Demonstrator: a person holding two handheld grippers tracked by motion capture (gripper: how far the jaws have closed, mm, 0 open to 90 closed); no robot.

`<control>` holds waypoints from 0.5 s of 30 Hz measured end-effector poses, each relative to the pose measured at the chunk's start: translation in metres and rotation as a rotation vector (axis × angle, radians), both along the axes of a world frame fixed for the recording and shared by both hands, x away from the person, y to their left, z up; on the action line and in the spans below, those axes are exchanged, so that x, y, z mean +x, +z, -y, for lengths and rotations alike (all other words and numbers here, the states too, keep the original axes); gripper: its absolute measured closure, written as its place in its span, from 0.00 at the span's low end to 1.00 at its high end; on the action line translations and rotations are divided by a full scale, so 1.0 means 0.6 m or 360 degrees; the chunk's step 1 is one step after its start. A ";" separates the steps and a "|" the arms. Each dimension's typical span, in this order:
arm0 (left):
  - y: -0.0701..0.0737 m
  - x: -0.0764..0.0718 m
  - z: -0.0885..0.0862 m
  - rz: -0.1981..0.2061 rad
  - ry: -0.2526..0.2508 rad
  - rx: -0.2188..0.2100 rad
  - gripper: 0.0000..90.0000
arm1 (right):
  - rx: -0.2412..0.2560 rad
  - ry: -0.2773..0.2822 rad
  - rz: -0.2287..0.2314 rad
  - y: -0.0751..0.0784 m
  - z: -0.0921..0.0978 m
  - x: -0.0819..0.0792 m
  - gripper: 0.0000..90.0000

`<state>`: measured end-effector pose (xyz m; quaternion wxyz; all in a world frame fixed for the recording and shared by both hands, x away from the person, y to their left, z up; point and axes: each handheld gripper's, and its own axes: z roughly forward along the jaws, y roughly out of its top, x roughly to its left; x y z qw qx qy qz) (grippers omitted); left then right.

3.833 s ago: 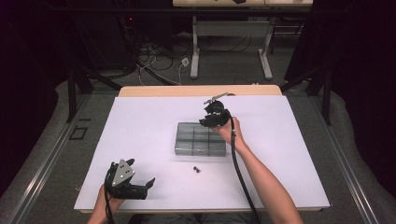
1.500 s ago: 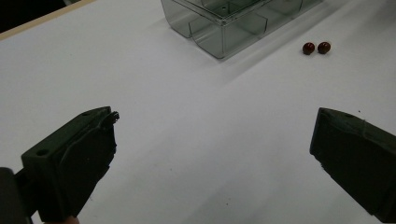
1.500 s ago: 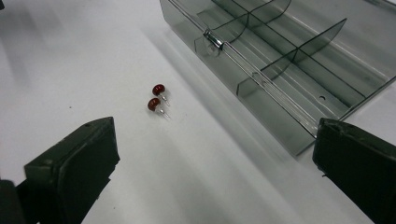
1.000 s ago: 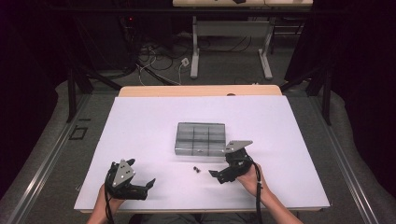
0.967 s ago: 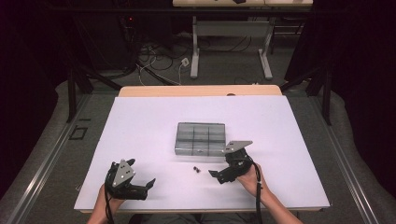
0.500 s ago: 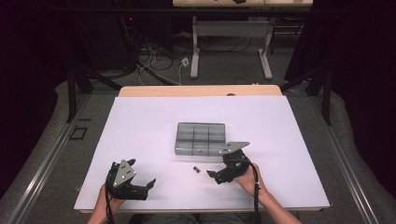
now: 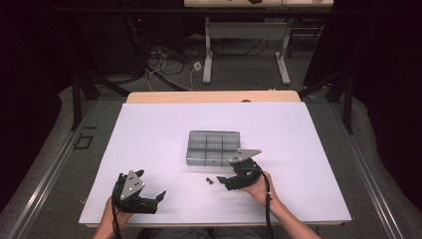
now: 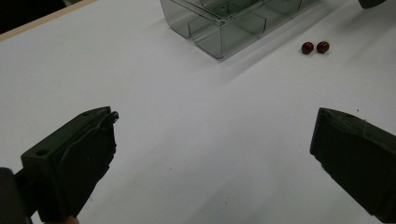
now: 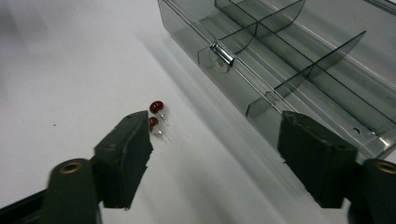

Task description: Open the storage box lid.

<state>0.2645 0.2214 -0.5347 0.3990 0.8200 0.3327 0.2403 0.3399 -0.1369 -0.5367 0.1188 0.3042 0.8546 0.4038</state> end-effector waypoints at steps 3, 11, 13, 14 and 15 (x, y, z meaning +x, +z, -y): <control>0.000 0.000 0.001 0.0009 0.0006 -0.0003 0.00 | 0.0014 -0.0001 0.0001 -0.001 -0.001 0.002 0.40; 0.000 -0.001 0.000 0.0004 0.0007 0.0002 0.00 | -0.0022 0.0012 0.0067 -0.006 -0.017 0.010 0.63; 0.000 -0.001 -0.001 0.0002 0.0006 0.0002 0.00 | -0.0028 0.0016 0.0078 -0.007 -0.021 0.012 0.68; 0.000 -0.001 -0.001 0.0002 0.0006 0.0003 0.00 | -0.0021 0.0006 0.0083 -0.008 -0.024 0.013 0.70; -0.001 -0.001 -0.001 0.0008 0.0008 -0.0001 0.00 | -0.0019 0.0007 0.0081 -0.009 -0.026 0.015 0.72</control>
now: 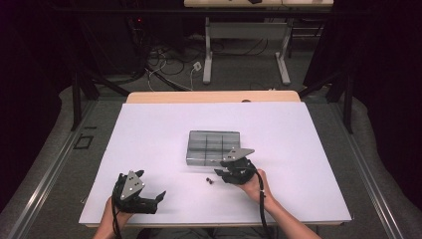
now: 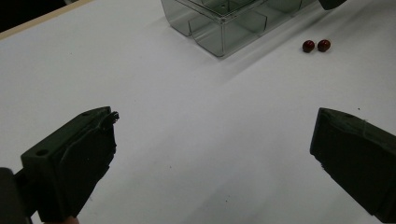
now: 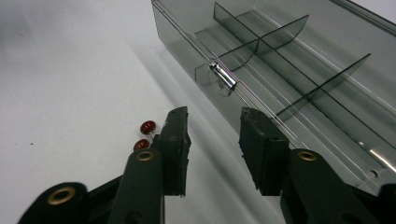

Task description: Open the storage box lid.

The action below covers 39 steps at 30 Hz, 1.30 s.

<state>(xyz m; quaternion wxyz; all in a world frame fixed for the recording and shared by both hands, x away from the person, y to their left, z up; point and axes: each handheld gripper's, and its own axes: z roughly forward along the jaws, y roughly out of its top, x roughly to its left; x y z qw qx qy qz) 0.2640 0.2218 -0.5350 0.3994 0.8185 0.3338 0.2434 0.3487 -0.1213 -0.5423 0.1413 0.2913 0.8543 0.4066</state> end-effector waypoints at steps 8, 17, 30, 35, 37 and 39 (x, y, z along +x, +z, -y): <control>-0.001 -0.001 0.003 -0.0013 0.0000 -0.0013 0.00 | -0.0007 -0.0046 -0.0017 -0.009 -0.011 0.006 0.86; -0.001 -0.001 0.002 -0.0015 -0.0004 -0.0004 0.00 | 0.0057 -0.0145 -0.0073 -0.015 -0.014 0.006 0.93; 0.000 -0.002 0.002 -0.0009 -0.0007 -0.0009 0.00 | 0.0124 -0.0210 -0.0066 -0.019 -0.019 0.004 0.96; -0.001 -0.002 0.003 -0.0013 -0.0003 -0.0007 0.00 | 0.0127 -0.0217 -0.0067 -0.017 -0.017 0.002 0.95; -0.001 -0.002 0.003 -0.0004 -0.0004 -0.0007 0.00 | 0.0150 -0.0223 -0.0046 -0.016 -0.017 0.001 0.95; -0.001 -0.002 0.003 -0.0013 -0.0004 -0.0005 0.00 | 0.0151 -0.0220 -0.0040 -0.014 -0.017 -0.001 0.95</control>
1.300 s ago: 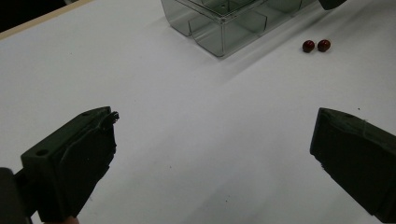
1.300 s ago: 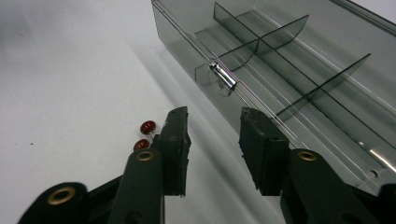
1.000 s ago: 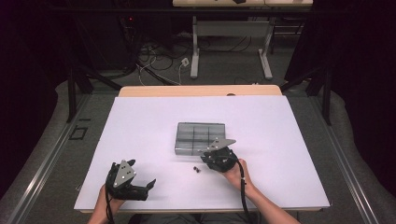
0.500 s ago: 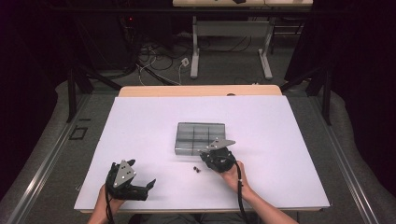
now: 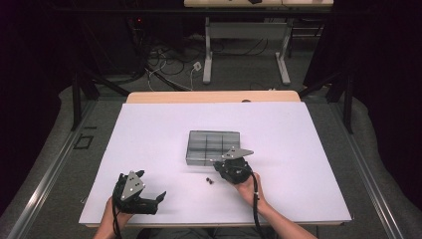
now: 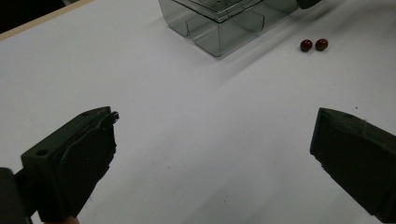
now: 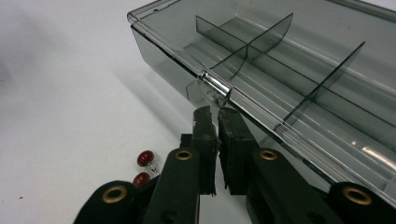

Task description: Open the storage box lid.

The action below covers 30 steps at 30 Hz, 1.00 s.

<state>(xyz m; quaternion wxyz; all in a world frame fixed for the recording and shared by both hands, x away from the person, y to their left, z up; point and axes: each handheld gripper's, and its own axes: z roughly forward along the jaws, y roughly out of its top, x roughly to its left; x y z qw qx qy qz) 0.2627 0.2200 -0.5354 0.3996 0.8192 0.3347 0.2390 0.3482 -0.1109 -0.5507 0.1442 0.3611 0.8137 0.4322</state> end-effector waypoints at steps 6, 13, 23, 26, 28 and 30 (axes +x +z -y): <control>0.000 0.000 0.000 0.0012 0.0001 0.0000 0.00 | 0.0029 -0.0001 0.0049 0.001 0.002 -0.001 0.95; 0.000 0.005 0.009 0.0005 0.0002 -0.0013 0.00 | 0.0036 -0.0004 0.0058 0.006 0.002 -0.001 0.95; 0.002 0.014 0.022 0.0003 -0.0010 -0.0052 0.00 | 0.0062 -0.0008 0.0110 0.017 0.001 -0.001 0.94; 0.006 0.018 0.029 -0.0013 -0.0015 -0.0078 0.00 | 0.0057 0.0001 0.0124 0.022 0.000 0.000 0.93; 0.008 0.021 0.035 -0.0015 -0.0020 -0.0073 0.00 | 0.0059 -0.0002 0.0134 0.026 0.000 0.000 0.93; 0.009 0.026 0.041 -0.0021 -0.0033 -0.0071 0.00 | 0.0068 -0.0001 0.0146 0.028 -0.001 0.002 0.93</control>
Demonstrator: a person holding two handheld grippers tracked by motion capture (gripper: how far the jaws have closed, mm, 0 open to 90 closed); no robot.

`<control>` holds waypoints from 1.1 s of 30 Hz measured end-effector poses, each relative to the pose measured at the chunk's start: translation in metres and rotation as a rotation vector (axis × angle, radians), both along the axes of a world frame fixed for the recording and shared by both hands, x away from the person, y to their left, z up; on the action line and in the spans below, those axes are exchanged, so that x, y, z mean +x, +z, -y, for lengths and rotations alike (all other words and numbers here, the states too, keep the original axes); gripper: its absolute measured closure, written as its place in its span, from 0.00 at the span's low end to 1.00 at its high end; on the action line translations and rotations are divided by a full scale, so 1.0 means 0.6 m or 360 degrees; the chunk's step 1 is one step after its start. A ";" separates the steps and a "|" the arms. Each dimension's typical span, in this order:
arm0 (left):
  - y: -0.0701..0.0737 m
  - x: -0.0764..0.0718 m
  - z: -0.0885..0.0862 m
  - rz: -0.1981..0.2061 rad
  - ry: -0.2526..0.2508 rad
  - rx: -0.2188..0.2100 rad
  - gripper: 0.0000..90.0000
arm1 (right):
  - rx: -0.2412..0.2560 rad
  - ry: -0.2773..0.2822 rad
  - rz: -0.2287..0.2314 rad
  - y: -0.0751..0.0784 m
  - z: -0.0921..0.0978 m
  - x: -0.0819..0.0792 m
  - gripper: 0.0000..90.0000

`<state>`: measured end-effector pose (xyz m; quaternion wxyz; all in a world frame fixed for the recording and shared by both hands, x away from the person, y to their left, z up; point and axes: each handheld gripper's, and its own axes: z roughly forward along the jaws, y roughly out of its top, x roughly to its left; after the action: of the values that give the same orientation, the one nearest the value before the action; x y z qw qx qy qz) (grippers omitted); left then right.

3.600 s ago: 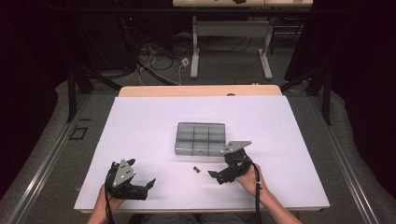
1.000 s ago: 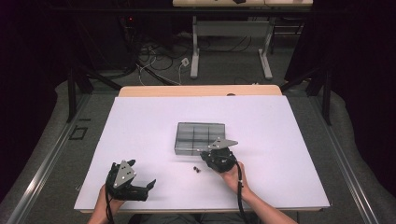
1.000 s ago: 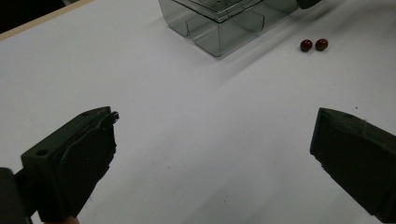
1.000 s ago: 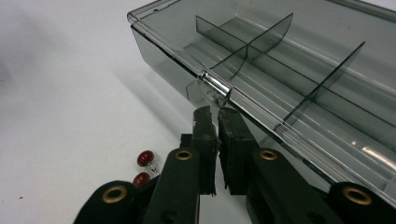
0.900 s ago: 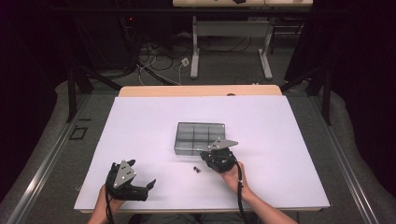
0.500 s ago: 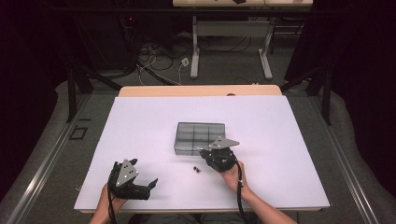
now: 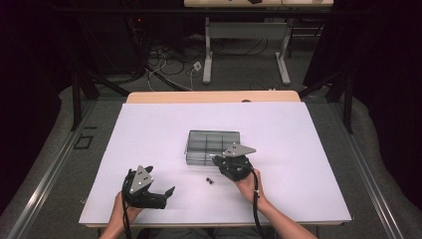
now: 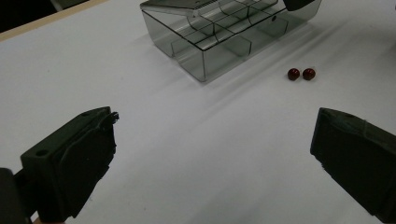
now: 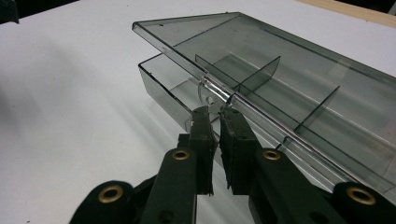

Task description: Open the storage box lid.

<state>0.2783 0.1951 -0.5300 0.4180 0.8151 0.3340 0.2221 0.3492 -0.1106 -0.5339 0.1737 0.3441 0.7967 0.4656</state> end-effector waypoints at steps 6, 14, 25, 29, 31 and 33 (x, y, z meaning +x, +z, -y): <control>0.002 0.024 0.022 -0.0036 -0.0017 0.0008 0.00 | -0.0015 0.0005 -0.0003 0.002 0.000 0.000 0.93; 0.016 0.042 0.047 -0.0042 -0.0023 0.0033 0.00 | -0.0008 0.0010 0.0009 0.003 0.000 0.001 0.93; 0.019 0.079 0.081 -0.0040 0.0001 0.0121 0.07 | -0.0027 0.0025 0.0002 0.003 0.001 0.002 0.93; 0.017 0.097 0.085 -0.0085 0.0006 0.0137 0.21 | -0.0029 0.0026 -0.0001 0.003 0.001 0.002 0.93; 0.016 0.105 0.088 -0.0094 0.0015 0.0136 0.27 | -0.0023 0.0021 -0.0001 0.003 0.000 0.002 0.93; 0.016 0.113 0.091 -0.0104 0.0024 0.0134 0.34 | -0.0024 0.0023 -0.0002 0.002 0.001 0.002 0.93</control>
<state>0.3458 0.1402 -0.5205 0.3706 0.8362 0.3440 0.2122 0.3503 -0.1109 -0.5325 0.1725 0.3373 0.8027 0.4606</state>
